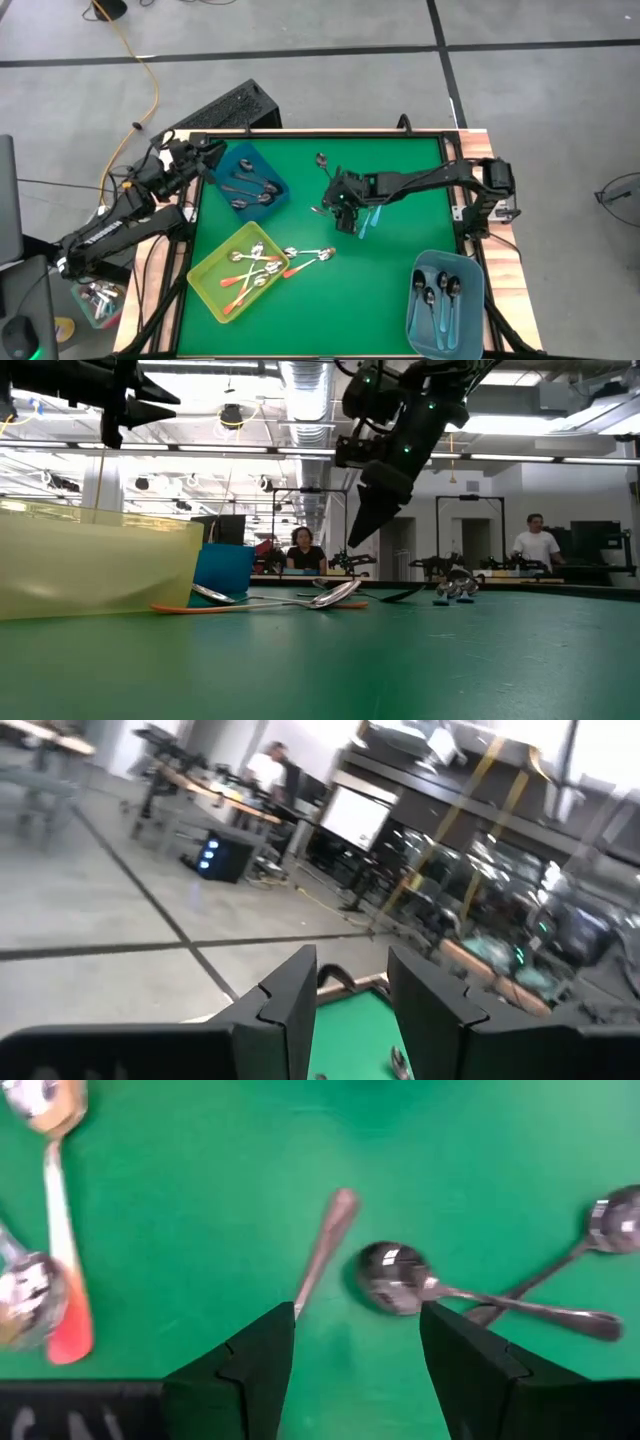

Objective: Sort silverware by color (type)
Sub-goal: Put the orange spoon into the green bin

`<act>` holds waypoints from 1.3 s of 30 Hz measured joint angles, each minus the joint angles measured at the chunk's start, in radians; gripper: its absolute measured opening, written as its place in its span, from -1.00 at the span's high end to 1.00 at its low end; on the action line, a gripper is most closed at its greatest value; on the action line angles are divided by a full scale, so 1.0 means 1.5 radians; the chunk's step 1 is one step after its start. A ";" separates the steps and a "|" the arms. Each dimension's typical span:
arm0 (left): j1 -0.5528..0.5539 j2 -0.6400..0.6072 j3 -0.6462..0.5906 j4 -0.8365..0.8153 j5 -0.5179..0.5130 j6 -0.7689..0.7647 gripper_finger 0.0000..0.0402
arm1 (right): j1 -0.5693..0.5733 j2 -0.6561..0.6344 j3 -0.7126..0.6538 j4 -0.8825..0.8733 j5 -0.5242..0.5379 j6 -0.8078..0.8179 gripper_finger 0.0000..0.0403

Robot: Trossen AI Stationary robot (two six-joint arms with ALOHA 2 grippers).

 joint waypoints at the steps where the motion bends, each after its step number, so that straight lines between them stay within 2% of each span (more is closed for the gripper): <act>1: 0.000 0.000 0.000 -0.001 -0.015 -0.015 0.45 | -0.010 -0.008 0.000 -0.014 -0.015 0.004 -0.12; 7: 0.000 0.000 0.000 -0.007 -0.084 -0.166 0.45 | -0.055 -0.040 -0.001 -0.093 -0.144 0.087 -0.12; 11: 0.000 0.000 0.000 -0.063 -0.089 -0.203 0.45 | -0.060 -0.071 -0.001 -0.154 -0.148 0.128 -0.12; 14: 0.000 0.001 0.000 -0.098 -0.103 -0.286 0.45 | -0.056 -0.084 0.000 -0.120 -0.148 0.152 -0.12; 18: 0.000 0.001 0.000 -0.121 -0.105 -0.234 0.45 | -0.036 -0.084 0.000 -0.034 -0.137 0.095 -0.12; 24: 0.000 0.021 0.000 -0.104 -0.101 -0.123 0.45 | 0.021 -0.035 -0.007 0.088 -0.136 -0.013 -0.12; 28: 0.000 0.024 0.000 -0.091 -0.034 -0.072 0.45 | 0.080 0.001 -0.022 0.124 -0.134 0.007 -0.12; 32: -0.001 0.028 0.000 -0.060 0.071 -0.135 0.45 | 0.136 0.038 -0.015 0.109 -0.120 0.049 -0.12; 35: -0.001 0.028 0.000 -0.025 0.133 -0.140 0.45 | 0.170 0.040 0.011 0.122 -0.109 0.044 -0.12; 39: -0.001 0.028 0.000 -0.020 0.156 -0.152 0.45 | 0.220 0.040 0.051 0.140 -0.019 0.011 -0.12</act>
